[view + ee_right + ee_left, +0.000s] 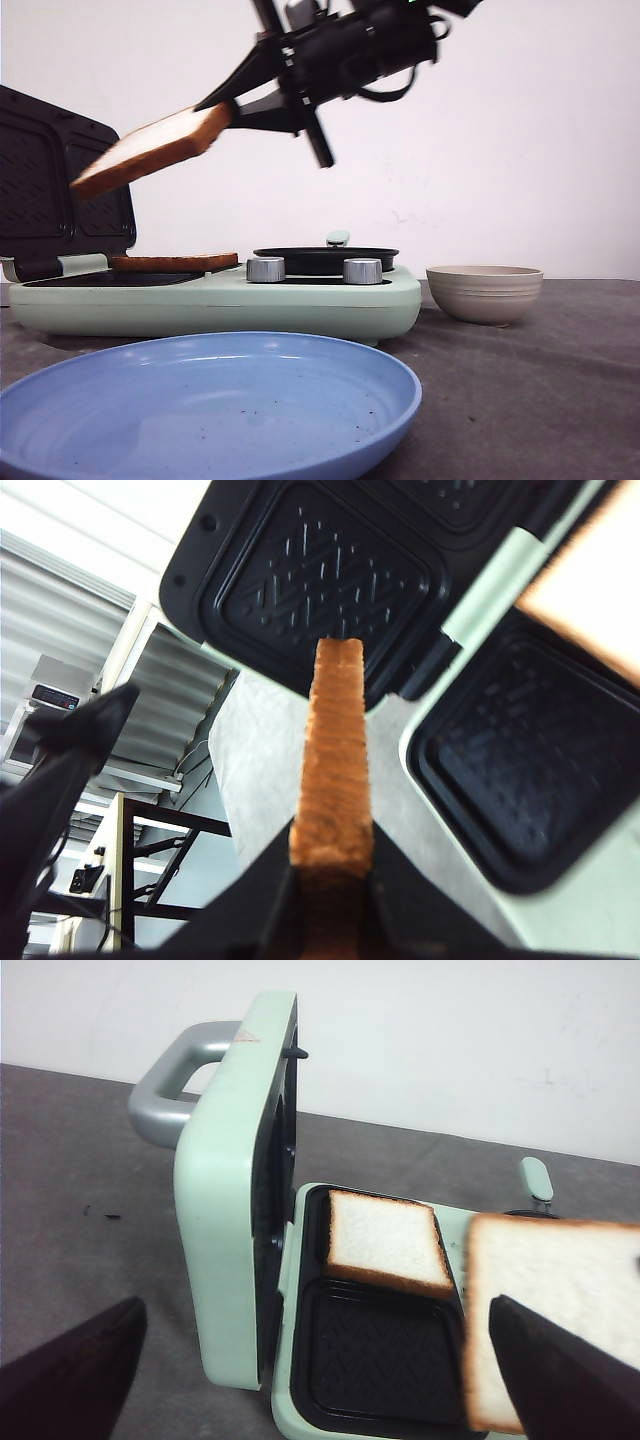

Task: Make breakfast with bread and shrimp
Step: 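Grasp the bread slice edge with the right gripper and lift it toward the press, then lower the slice onto the nearer press plate and open the right gripper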

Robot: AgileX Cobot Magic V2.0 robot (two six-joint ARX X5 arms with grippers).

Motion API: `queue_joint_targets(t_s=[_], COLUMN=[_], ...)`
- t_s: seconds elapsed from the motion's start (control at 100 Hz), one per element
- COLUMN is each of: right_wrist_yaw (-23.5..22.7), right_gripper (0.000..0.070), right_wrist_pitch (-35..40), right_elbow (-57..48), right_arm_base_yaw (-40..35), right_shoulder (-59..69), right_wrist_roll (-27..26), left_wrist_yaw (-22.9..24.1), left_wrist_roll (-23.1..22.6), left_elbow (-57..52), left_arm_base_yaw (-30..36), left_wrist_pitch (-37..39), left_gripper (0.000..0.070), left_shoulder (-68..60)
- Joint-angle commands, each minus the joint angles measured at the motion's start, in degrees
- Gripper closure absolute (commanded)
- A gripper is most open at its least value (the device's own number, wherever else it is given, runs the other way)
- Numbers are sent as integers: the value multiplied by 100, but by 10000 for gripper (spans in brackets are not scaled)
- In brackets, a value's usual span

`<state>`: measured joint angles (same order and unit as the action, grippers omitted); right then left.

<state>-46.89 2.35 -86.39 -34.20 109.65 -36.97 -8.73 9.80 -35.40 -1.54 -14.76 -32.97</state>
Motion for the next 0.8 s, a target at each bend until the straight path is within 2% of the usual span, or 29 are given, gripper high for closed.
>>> queue_joint_targets(t_s=[0.0, 0.28, 0.79], right_wrist_yaw=[48, 256, 973], right_gripper=[700, 700, 700], right_wrist_pitch=[-57, -59, -313], right_elbow=[-334, -1108, -1150], right_arm_base_yaw=[-98, -223, -396], right_shoulder=[293, 1093, 1637], right_wrist_roll=[-127, -321, -485], left_wrist_yaw=[39, 190, 186], left_wrist_roll=[-13, -11, 17], left_elbow=[-66, -66, -66], left_arm_base_yaw=[-17, -15, 35], left_wrist_pitch=[46, -114, -197], left_gripper=[0, 0, 0], left_shoulder=[-17, -15, -15])
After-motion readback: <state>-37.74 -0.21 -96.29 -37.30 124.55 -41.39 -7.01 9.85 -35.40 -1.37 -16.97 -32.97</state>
